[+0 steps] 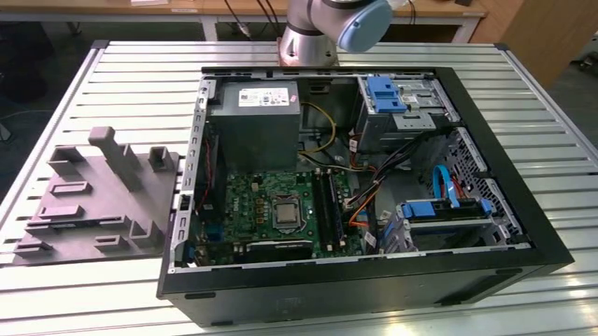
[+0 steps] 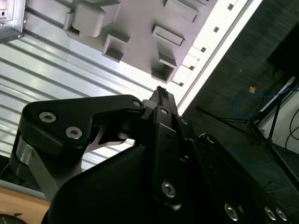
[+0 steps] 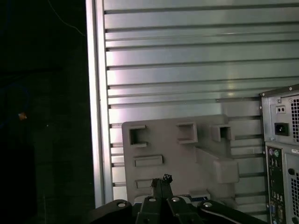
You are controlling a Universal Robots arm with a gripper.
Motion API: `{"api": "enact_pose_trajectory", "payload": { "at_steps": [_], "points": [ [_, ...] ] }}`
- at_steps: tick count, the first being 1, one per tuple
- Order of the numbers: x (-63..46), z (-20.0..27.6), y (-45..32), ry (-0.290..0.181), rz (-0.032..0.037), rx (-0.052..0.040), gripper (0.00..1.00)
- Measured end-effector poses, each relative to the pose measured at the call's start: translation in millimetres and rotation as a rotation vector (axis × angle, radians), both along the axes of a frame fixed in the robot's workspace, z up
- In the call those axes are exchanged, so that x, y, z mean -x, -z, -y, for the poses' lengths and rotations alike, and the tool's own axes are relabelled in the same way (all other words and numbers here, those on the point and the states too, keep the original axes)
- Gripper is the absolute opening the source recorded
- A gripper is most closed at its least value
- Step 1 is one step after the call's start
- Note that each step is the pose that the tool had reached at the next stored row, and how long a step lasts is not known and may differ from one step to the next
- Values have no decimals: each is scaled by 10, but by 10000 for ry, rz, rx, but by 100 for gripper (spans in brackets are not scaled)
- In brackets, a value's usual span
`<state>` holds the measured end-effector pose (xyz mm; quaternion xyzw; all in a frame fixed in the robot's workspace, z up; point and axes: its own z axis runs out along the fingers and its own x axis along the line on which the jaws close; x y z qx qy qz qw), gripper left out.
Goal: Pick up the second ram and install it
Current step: 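Reach for the second ram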
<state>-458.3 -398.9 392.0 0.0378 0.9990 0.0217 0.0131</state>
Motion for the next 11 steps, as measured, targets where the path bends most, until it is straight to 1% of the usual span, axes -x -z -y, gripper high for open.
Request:
{"api": "enact_pose_trajectory", "payload": {
  "at_steps": [11],
  "points": [
    [-15, 0, 1, 1, 1, -1, 10]
  ]
}}
